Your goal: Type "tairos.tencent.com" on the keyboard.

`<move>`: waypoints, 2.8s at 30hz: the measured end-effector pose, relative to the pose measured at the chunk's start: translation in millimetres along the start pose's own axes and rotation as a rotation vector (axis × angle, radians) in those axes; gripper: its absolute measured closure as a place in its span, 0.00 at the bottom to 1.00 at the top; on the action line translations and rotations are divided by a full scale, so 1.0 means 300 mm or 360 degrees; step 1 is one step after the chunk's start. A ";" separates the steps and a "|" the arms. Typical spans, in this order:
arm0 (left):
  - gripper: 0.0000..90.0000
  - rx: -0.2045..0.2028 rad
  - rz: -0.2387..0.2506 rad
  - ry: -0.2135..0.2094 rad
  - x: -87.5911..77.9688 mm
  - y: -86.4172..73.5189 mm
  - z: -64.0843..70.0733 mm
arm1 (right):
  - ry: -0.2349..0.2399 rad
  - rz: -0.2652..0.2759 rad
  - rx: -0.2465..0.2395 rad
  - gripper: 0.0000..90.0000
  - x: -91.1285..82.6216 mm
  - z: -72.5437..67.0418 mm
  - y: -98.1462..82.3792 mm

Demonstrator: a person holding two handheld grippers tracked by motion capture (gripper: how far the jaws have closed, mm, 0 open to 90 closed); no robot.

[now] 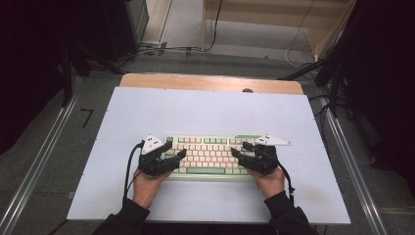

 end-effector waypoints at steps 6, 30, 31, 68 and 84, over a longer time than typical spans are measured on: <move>0.31 -0.0014 0.0016 0.0071 -0.015 0.005 -0.026 | 0.0006 0.0005 -0.0012 0.63 -0.005 -0.002 -0.008; 0.27 -0.0067 -0.0042 0.0076 -0.002 -0.018 -0.042 | 0.0058 -0.0076 -0.0193 0.97 -0.014 -0.086 -0.075; 0.27 -0.0067 -0.0044 0.0074 -0.001 -0.018 -0.042 | 0.0057 -0.0078 -0.0210 0.97 -0.010 -0.091 -0.079; 0.28 -0.0072 -0.0062 0.0031 0.012 -0.024 -0.025 | 0.0067 -0.0029 -0.0136 0.79 -0.020 -0.079 -0.052; 0.81 -0.0016 -0.0060 -0.0136 0.039 -0.008 0.032 | 0.0010 -0.0026 -0.0019 0.32 -0.021 -0.018 -0.043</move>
Point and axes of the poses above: each handheld gripper's, and its own axes: x roughly forward along the jaws, y roughly out of its top, z roughly to its right, the point moved 7 cm from there along x, roughly forward along the jaws, and after that the axes turned 14 degrees about -y, right-handed, at the moved point
